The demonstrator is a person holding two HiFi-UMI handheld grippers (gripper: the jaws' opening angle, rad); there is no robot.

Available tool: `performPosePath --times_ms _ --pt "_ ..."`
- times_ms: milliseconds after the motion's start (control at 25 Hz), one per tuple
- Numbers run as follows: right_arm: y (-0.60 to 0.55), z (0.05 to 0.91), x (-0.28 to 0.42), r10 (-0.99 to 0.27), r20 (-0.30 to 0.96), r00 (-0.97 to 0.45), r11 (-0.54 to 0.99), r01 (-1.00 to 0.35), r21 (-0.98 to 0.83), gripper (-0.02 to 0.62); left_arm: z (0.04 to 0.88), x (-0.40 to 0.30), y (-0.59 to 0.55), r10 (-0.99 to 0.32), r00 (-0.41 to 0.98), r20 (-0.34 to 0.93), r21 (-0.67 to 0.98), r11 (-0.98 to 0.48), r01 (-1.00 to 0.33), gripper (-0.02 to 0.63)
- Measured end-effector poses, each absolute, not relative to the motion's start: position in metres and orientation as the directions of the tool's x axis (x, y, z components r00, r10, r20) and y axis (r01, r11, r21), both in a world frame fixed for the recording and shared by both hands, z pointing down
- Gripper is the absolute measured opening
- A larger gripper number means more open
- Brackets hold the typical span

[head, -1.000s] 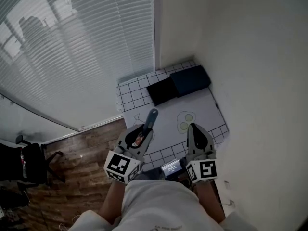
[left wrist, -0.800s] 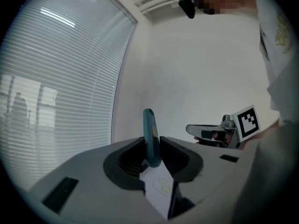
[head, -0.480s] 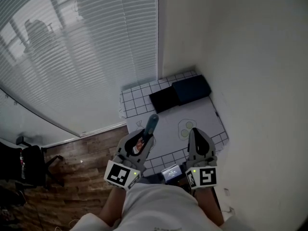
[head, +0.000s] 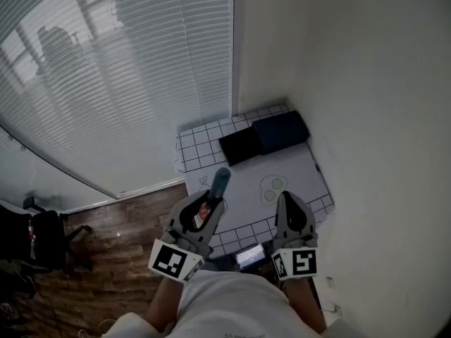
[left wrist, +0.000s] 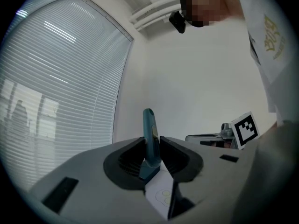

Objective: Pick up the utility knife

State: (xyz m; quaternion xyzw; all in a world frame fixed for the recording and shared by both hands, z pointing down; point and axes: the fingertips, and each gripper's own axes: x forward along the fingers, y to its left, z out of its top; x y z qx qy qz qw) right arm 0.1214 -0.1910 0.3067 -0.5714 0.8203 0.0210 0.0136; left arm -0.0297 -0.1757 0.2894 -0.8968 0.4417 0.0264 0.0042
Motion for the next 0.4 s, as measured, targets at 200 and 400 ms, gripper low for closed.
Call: performPosePath --times_ms 200,400 --pt "-0.1918 0.3079 0.1224 -0.938 -0.046 -0.343 0.343 -0.939 0.019 0.006 0.2866 -0.0300 -0.1744 -0.794 0.604 -0.062 0.009 -0.606 -0.795 0.109" --pt "-0.1896 0.3104 0.1202 -0.936 -0.036 -0.350 0.349 -0.937 0.023 0.006 0.2840 -0.0296 -0.1725 -0.792 0.607 -0.065 0.007 -0.608 -0.794 0.109"
